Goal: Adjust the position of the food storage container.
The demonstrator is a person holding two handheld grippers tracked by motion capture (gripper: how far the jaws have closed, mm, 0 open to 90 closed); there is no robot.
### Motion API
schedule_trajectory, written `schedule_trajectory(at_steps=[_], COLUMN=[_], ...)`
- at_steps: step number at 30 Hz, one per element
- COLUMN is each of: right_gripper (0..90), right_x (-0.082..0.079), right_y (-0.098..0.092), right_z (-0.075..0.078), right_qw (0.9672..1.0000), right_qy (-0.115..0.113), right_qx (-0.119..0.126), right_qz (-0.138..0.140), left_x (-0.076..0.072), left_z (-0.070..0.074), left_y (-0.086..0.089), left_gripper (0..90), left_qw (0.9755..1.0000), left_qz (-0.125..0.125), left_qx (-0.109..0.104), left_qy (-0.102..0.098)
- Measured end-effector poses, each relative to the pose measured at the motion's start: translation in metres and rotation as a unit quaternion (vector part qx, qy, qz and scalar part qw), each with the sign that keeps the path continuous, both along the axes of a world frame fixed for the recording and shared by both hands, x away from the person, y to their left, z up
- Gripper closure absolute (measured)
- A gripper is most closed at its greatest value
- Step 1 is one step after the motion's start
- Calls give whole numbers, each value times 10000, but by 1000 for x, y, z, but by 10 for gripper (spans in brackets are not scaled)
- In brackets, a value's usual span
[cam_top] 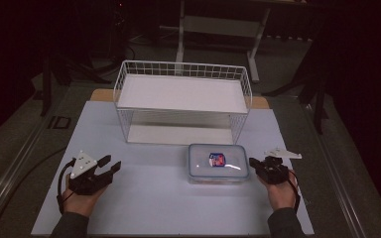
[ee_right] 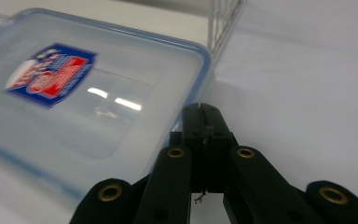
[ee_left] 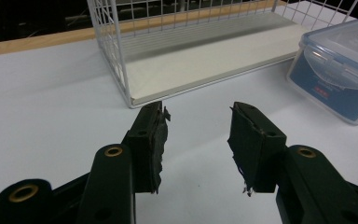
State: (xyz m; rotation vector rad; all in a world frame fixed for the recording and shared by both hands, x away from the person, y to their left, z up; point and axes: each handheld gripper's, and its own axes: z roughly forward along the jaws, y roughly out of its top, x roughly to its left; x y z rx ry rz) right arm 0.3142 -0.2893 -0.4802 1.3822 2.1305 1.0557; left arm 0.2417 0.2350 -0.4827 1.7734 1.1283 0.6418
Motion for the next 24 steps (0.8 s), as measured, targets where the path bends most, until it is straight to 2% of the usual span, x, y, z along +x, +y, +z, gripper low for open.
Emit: schedule_trajectory(at_steps=[4,8,15,18,24], right_gripper=[897,898,899,899,899], right_x=[13,23,28,25,16], right_y=[3,1,9,19,48], right_z=[-5,-11,-14,-15,-12], right_qw=[9999,9996,9995,9995,9985], right_qy=[96,260,234,227,119], right_qx=[-73,23,203,197,62], right_qz=[-46,-140,-73,53,533], left_x=[0,0,0,0,0], left_z=[0,0,0,0,0], left_y=[0,0,-1,-1,-1], left_gripper=[546,546,546,547,547], left_qw=[10000,10000,10000,10000,10000], left_qz=[0,-11,-16,-8,-39], left_qx=[-6,-2,26,9,25], left_qy=[-6,-11,-9,-7,-2])
